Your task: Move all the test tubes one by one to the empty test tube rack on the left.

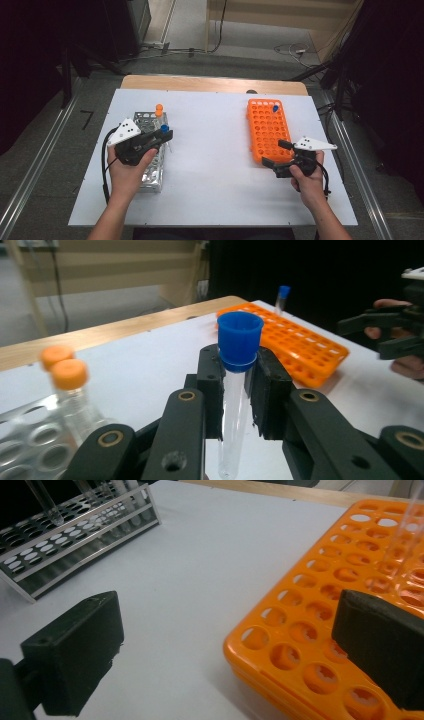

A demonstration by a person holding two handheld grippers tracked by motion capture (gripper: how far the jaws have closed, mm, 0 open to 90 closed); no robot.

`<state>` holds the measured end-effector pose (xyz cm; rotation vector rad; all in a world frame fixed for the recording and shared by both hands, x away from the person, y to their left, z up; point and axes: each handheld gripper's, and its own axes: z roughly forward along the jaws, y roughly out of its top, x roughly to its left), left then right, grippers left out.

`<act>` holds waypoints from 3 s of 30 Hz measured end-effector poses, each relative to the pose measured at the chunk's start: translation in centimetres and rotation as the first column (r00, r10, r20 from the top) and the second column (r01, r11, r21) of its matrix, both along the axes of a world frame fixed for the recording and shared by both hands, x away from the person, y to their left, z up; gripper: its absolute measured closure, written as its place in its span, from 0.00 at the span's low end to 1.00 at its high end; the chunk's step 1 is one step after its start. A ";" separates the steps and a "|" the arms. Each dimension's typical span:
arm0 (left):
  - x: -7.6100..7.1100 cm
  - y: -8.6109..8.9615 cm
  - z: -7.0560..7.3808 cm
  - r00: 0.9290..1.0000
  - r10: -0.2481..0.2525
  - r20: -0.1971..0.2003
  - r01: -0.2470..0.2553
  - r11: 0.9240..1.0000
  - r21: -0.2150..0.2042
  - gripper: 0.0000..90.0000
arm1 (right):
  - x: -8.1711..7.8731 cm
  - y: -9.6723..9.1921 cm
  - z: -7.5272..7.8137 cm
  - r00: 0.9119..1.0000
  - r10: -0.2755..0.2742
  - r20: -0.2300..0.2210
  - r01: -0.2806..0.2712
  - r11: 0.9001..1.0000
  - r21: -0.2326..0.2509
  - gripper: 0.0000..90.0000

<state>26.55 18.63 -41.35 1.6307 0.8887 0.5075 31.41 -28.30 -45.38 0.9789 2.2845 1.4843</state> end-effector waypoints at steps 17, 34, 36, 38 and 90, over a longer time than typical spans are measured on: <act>0.8 3.3 -1.3 0.977 0.212 0.034 -0.212 0.977 -0.015 0.86 | 0.4 -1.6 -0.2 0.998 -0.064 -0.007 0.064 0.998 0.002 0.00; 1.2 1.5 -2.0 0.978 0.199 -0.055 -0.190 0.973 0.129 0.63 | 1.0 -1.5 -0.3 0.997 -0.078 -0.016 0.078 0.997 0.003 0.00; 0.9 1.7 -1.8 0.982 0.178 -0.058 -0.172 0.981 0.094 0.55 | 1.1 -1.3 -0.3 0.997 -0.081 -0.018 0.081 0.997 -0.002 0.00; 0.6 1.8 -1.5 0.985 0.164 -0.048 -0.161 0.985 0.061 0.46 | 1.4 -1.2 -0.1 0.996 -0.084 -0.021 0.085 0.996 0.005 0.00; 0.2 -1.7 -0.3 0.998 0.003 -0.065 -0.004 1.000 -0.006 0.00 | 12.1 -0.5 0.1 0.984 -0.176 0.025 0.178 0.978 -0.112 0.83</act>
